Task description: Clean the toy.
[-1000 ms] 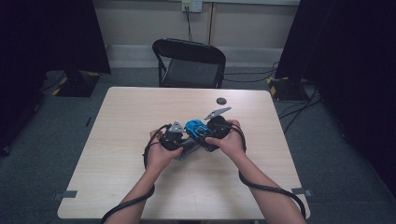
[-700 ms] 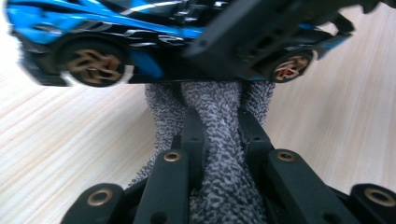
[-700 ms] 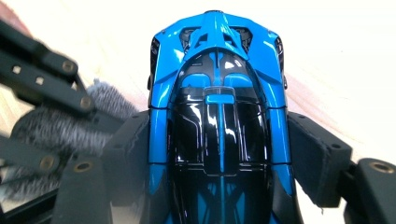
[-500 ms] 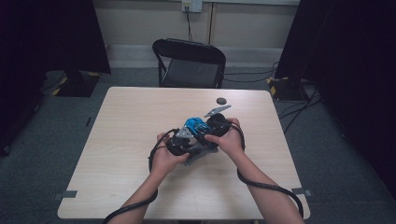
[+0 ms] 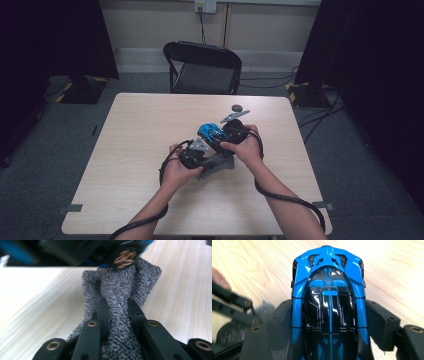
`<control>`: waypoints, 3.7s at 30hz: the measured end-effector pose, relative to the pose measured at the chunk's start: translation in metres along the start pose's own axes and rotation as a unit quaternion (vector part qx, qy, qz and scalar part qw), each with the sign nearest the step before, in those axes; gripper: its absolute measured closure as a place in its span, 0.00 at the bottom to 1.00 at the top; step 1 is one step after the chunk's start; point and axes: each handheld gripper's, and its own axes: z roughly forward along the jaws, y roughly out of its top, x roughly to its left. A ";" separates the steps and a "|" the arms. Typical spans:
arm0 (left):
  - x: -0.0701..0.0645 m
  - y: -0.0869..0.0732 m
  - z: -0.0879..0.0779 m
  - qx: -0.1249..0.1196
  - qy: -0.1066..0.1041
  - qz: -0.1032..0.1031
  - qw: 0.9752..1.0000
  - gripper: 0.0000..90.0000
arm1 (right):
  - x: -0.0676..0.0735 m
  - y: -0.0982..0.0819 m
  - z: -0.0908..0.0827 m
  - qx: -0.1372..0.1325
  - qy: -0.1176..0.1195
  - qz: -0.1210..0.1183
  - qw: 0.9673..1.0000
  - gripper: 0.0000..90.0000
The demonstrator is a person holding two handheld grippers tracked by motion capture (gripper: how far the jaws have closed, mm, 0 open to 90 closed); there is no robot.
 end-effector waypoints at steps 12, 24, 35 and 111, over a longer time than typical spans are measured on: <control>0.051 -0.009 -0.037 -0.016 0.090 -0.057 0.994 0.85 | 0.003 -0.006 -0.010 -0.003 0.009 -0.009 1.000 0.32; 0.066 -0.004 -0.046 -0.030 0.131 -0.067 0.989 0.85 | 0.008 -0.020 -0.007 0.004 0.024 -0.017 1.000 0.32; 0.054 0.005 -0.032 -0.027 0.108 -0.040 0.993 0.85 | 0.013 -0.016 -0.004 0.008 0.025 -0.024 0.999 0.32; 0.022 -0.007 -0.038 -0.018 0.043 0.000 0.999 0.85 | -0.030 -0.020 -0.019 0.002 -0.018 0.034 0.999 0.32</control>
